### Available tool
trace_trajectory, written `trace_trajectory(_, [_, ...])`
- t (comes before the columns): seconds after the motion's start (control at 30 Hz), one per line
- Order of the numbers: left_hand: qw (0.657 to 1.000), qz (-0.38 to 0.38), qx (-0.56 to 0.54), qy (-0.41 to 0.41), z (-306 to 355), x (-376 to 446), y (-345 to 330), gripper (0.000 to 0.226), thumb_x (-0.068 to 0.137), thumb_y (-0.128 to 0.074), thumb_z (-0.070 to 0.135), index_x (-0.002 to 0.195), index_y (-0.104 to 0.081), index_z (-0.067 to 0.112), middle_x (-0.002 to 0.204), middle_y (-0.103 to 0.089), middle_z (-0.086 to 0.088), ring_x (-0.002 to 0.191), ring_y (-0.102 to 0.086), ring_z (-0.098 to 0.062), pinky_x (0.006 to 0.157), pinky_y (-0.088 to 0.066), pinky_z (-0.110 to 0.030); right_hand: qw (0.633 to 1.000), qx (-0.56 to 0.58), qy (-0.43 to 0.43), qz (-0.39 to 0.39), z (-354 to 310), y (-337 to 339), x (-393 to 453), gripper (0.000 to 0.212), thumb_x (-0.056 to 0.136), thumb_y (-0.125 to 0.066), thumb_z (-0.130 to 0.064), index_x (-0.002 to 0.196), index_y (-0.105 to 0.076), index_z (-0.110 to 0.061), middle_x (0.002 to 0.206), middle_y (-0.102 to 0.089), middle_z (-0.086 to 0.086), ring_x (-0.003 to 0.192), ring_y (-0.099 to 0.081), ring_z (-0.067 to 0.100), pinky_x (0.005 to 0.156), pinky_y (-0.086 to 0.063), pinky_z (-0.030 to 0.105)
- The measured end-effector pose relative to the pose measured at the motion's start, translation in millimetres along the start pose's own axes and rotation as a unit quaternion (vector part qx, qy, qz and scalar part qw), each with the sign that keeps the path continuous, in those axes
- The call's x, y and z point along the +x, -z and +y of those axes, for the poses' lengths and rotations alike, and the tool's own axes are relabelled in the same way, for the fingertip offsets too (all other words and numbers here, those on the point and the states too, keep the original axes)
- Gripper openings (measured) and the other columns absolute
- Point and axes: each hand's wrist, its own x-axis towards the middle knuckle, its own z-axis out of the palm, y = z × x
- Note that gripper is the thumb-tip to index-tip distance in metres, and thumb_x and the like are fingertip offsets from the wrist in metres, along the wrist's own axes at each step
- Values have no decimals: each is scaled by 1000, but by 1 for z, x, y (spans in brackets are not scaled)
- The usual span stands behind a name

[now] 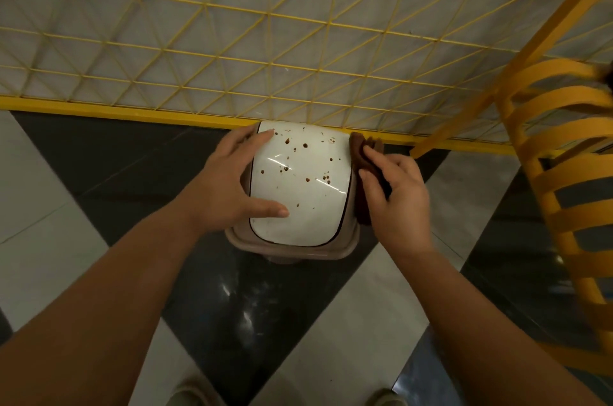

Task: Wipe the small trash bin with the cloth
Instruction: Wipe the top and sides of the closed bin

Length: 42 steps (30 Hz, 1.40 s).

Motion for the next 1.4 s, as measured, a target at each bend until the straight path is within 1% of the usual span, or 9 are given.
trace_trajectory(0.13, [999,37,-9,-3,4,-2,-11,117,52,-90,39,148,-25,38,154,-9,20,142,-15,-12,114,-23,-36,999,-29,-16,-26,0,-1,17,42,93,-55,-31,135,-49,-24,122,-47,-5,105,-41,0,83,-28,1])
trace_trajectory(0.27, [999,45,-1,-8,8,-6,-21,115,53,-90,37,147,-24,40,152,-9,23,142,-15,-13,114,-24,-39,998,-26,-45,-30,5,7,16,39,93,-54,-31,132,-53,-27,129,-47,-3,108,-42,3,94,-35,19])
trace_trajectory(0.4, [998,53,-21,7,4,-8,-18,111,56,-90,35,147,-27,37,151,-13,18,139,-20,-12,114,-30,-41,997,-22,-28,-67,3,7,27,38,94,-52,-32,131,-53,-30,130,-51,-5,116,-46,8,98,-36,24])
trace_trajectory(0.5, [998,45,-39,6,7,-15,-22,113,55,-91,34,147,-26,38,151,-10,21,132,-17,-1,111,-28,-32,996,-5,-46,-72,2,6,33,35,95,-51,-32,130,-55,-32,126,-56,-7,115,-49,9,100,-41,31])
trace_trajectory(0.77, [999,35,17,29,17,-4,-17,113,63,-87,32,151,-16,34,151,-10,13,138,-22,-14,109,-30,-34,998,-60,-7,-29,9,0,23,34,95,-50,-28,128,-56,-28,123,-54,-5,107,-46,5,79,-25,2])
trace_trajectory(0.97, [999,19,31,33,24,2,-15,108,67,-85,27,151,-17,32,153,-10,9,139,-23,-16,111,-29,-34,998,-65,26,-5,10,2,19,33,94,-53,-25,126,-59,-23,119,-54,-4,105,-49,7,82,-29,4])
trace_trajectory(1.17, [998,17,51,45,26,2,-14,108,67,-85,26,152,-18,31,153,-11,7,140,-24,-18,110,-30,-36,991,-114,70,-2,4,-5,21,35,94,-53,-26,128,-58,-19,127,-54,-1,115,-47,15,92,-36,20])
trace_trajectory(1.3, [997,14,62,46,28,1,-12,108,66,-85,28,151,-18,31,153,-12,7,138,-28,-19,109,-32,-37,983,-127,128,-46,19,2,-18,36,90,-53,-23,125,-59,-16,129,-53,4,114,-48,18,96,-31,14])
trace_trajectory(1.4, [997,11,67,43,29,0,-11,108,66,-85,29,151,-18,32,153,-11,8,137,-30,-19,107,-34,-37,976,-131,158,-76,27,12,-33,36,87,-55,-22,123,-60,-16,128,-53,6,114,-50,18,97,-44,25])
